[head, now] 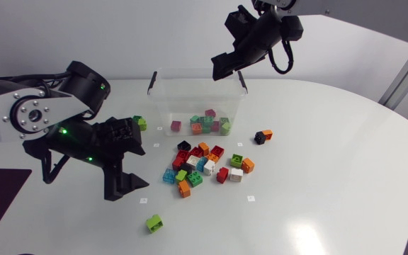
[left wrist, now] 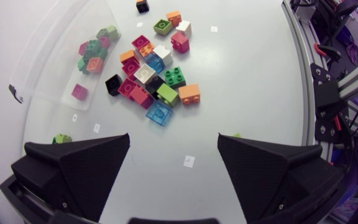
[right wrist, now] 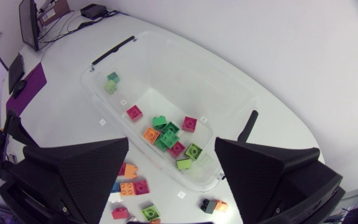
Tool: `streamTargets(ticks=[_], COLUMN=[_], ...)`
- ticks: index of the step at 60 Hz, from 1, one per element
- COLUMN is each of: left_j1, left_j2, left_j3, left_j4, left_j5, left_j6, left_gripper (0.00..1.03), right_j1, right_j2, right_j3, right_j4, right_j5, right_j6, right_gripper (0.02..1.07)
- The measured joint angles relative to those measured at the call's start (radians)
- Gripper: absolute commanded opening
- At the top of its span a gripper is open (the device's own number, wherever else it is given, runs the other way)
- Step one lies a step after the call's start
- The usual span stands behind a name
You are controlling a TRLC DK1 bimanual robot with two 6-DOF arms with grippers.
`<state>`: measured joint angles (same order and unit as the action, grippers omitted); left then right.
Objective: Place the duplo bricks in the container
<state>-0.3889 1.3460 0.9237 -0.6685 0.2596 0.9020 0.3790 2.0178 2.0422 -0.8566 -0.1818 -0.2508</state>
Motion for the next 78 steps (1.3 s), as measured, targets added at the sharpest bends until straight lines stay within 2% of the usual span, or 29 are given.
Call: streamTargets(ticks=[9, 17, 25, 32, 46, 63, 70, 78], left_j1=[-0.069, -0.106, -0.111, -0.129, -0.234, -0.245, -0.258, -0.267], left_j2=[0.028, 0.084, 0.137, 0.151, 0.19, 0.223, 0.245, 0.278], left_j3=[0.0, 0.0, 0.014, 0.014, 0.014, 0.014, 0.013, 0.012], left_j4=[-0.062, -0.133, -0.202, -0.214, -0.213, -0.161, -0.14, -0.13], left_j5=[-0.093, -0.113, -0.116, -0.117, -0.116, -0.161, -0.164, -0.164], left_j6=[-0.084, -0.206, -0.324, -0.407, -0.536, -0.596, -0.613, -0.619], left_gripper=[0.97, 0.97, 0.97, 0.97, 0.94, 0.9, 0.83, 0.66], right_j1=[0.001, 0.001, 0.006, 0.012, 0.02, 0.034, 0.036, 0.039], right_j2=[-0.087, -0.149, -0.212, -0.268, -0.383, -0.507, -0.543, -0.563], right_j3=[-0.112, -0.192, -0.271, -0.338, -0.492, -0.662, -0.715, -0.776], right_j4=[0.028, 0.046, 0.062, 0.075, 0.091, 0.126, 0.132, 0.152], right_j5=[0.01, 0.033, 0.055, 0.062, 0.083, 0.103, 0.108, 0.109], right_j6=[-0.003, -0.003, -0.003, 0.002, 0.02, 0.024, 0.032, 0.042], right_gripper=[1.03, 1.03, 1.03, 1.03, 1.03, 1.03, 1.03, 1.03])
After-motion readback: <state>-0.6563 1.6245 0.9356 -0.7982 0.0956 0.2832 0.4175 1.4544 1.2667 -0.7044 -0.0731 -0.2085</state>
